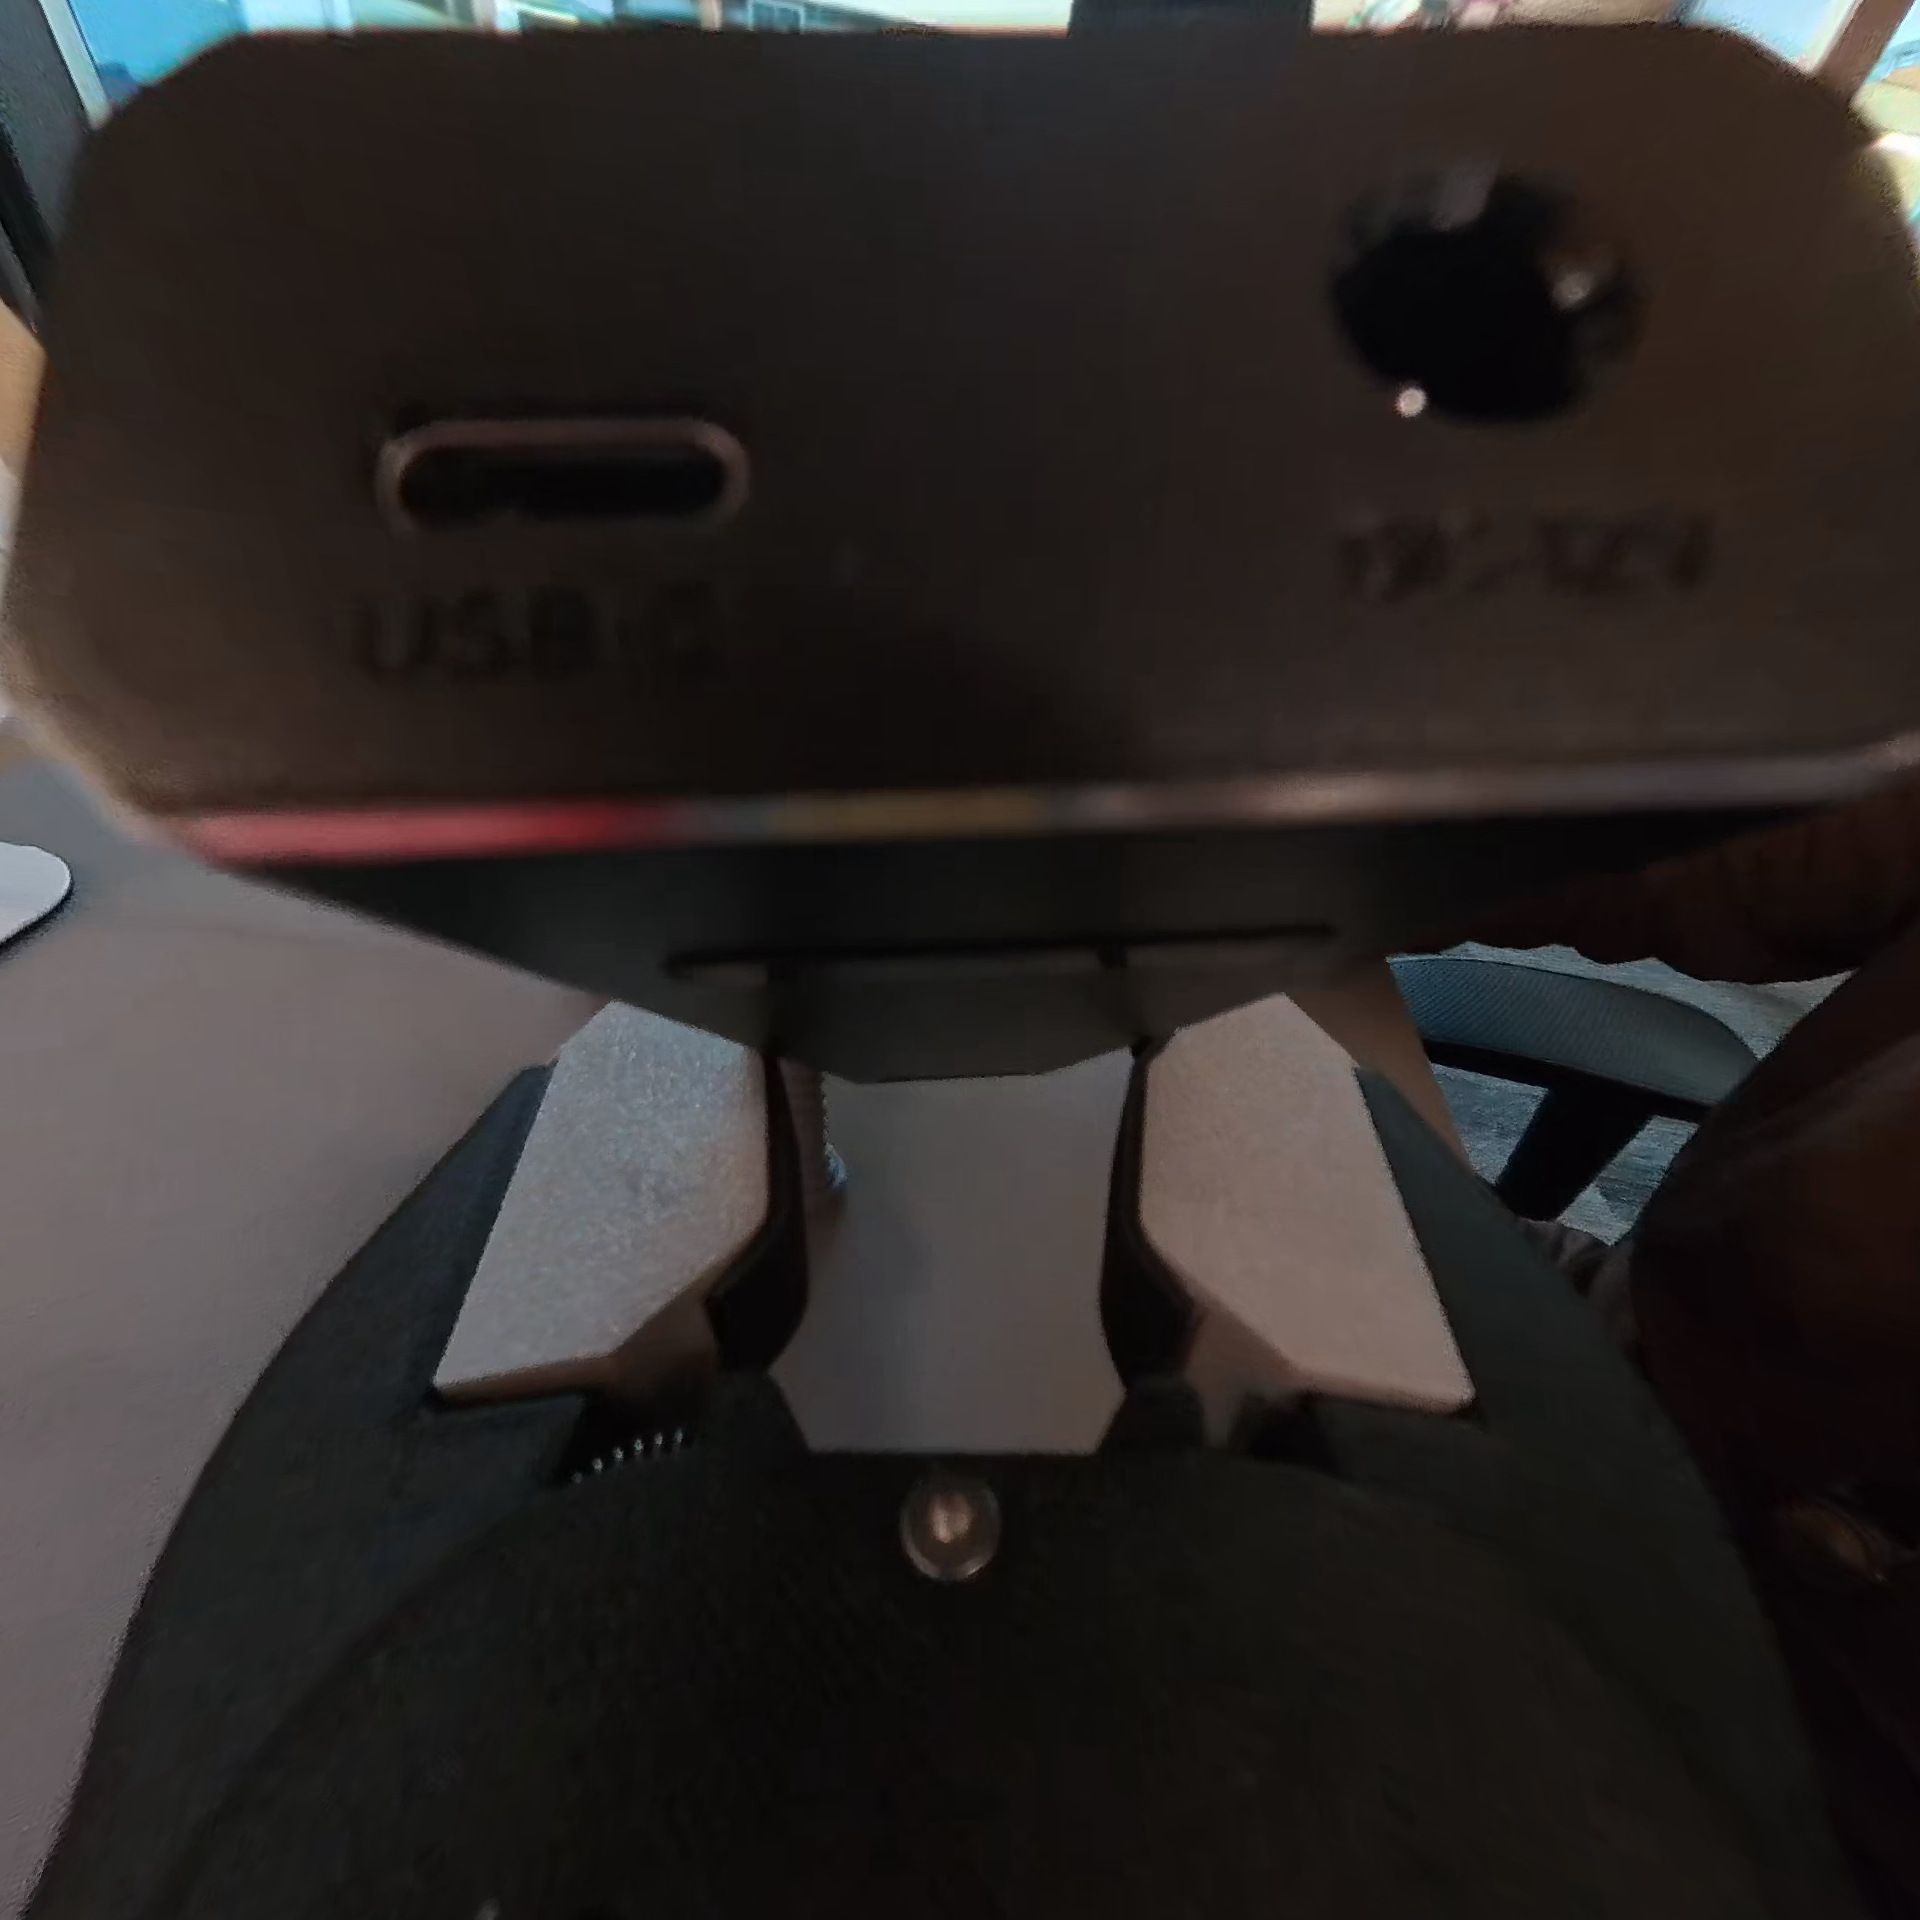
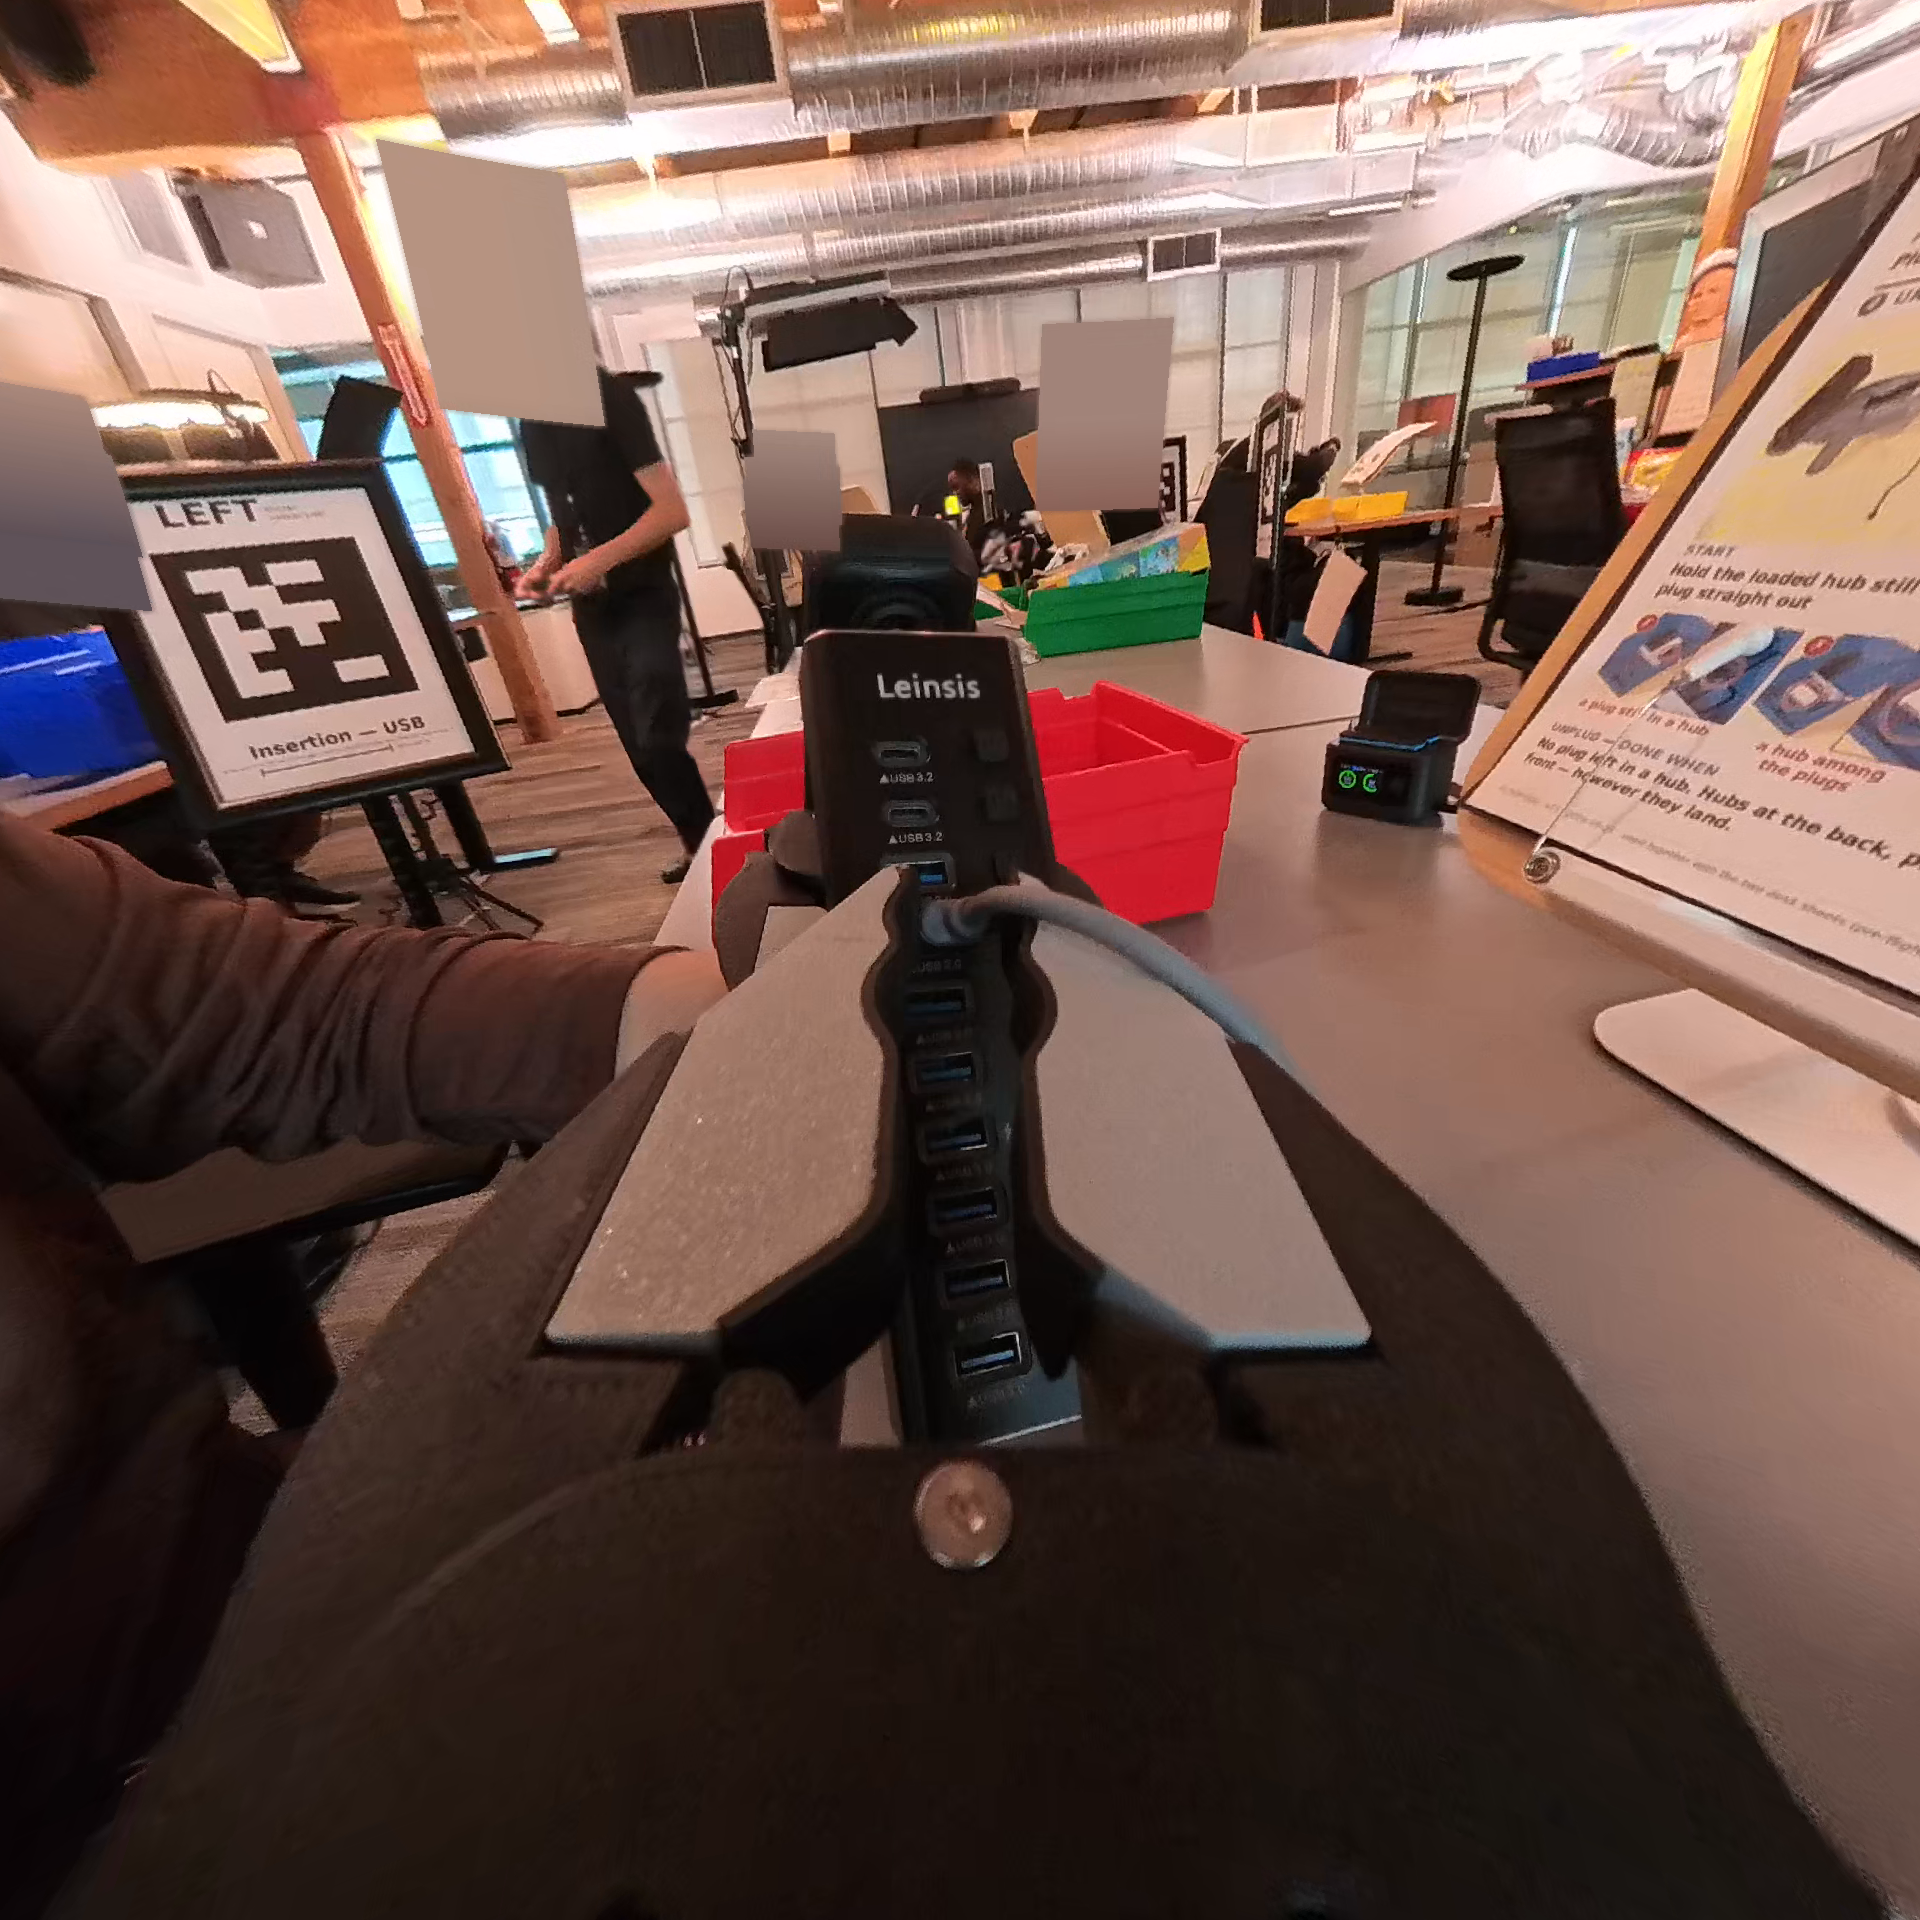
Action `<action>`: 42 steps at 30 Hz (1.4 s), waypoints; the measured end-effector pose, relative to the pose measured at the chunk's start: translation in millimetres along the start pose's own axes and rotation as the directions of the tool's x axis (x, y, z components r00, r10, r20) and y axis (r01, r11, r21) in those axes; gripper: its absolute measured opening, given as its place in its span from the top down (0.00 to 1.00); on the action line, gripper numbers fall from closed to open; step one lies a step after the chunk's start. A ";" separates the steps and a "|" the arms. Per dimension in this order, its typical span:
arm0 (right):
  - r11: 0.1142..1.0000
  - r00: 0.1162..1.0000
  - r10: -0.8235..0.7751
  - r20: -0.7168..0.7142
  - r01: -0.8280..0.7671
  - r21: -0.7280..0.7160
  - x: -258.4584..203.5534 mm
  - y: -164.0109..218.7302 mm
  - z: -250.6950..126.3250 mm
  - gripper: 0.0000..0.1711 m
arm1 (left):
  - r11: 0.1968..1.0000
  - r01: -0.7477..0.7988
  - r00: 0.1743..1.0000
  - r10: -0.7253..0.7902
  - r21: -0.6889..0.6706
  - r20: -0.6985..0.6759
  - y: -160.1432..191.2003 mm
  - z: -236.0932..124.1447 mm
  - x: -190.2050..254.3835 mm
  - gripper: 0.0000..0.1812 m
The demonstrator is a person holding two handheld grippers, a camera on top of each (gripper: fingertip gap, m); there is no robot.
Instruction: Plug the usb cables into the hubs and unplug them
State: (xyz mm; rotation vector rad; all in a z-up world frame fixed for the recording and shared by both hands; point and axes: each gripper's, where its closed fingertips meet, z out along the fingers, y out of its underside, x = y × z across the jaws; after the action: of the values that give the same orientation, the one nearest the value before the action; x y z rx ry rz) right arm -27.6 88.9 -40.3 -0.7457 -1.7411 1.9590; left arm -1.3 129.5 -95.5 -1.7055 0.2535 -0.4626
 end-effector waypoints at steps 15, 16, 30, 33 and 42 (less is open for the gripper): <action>0.999 1.000 0.012 0.004 -0.012 -0.041 -1.4 11.9 6.5 0.93 | 0.997 0.001 1.000 0.000 -0.076 0.016 13.4 -1.3 -2.1 0.64; 0.999 1.000 0.014 0.004 -0.014 -0.036 -1.4 11.3 6.6 0.93 | 0.997 0.003 1.000 -0.001 -0.072 0.015 12.8 -1.3 -1.9 0.64; 0.997 0.999 0.045 0.009 -0.044 -0.058 5.1 12.6 3.8 0.91 | 0.997 -0.055 0.996 0.058 -0.044 0.062 8.1 -2.7 -11.9 0.63; 0.996 1.000 0.030 -0.010 -0.030 -0.078 8.3 12.8 2.0 0.86 | 0.998 -0.068 0.989 0.067 0.001 0.131 -0.5 -11.0 -24.1 0.63; 0.978 0.980 -0.110 -0.168 0.077 -0.192 20.8 25.9 9.3 0.65 | 0.972 -0.169 0.846 0.227 -0.160 0.483 10.3 -25.6 -73.6 0.63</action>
State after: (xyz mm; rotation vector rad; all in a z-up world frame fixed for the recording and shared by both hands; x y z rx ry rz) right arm -48.4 91.3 -67.7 -0.8567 -1.8293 1.6321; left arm -77.4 135.6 -114.1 -1.8221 0.0750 0.1596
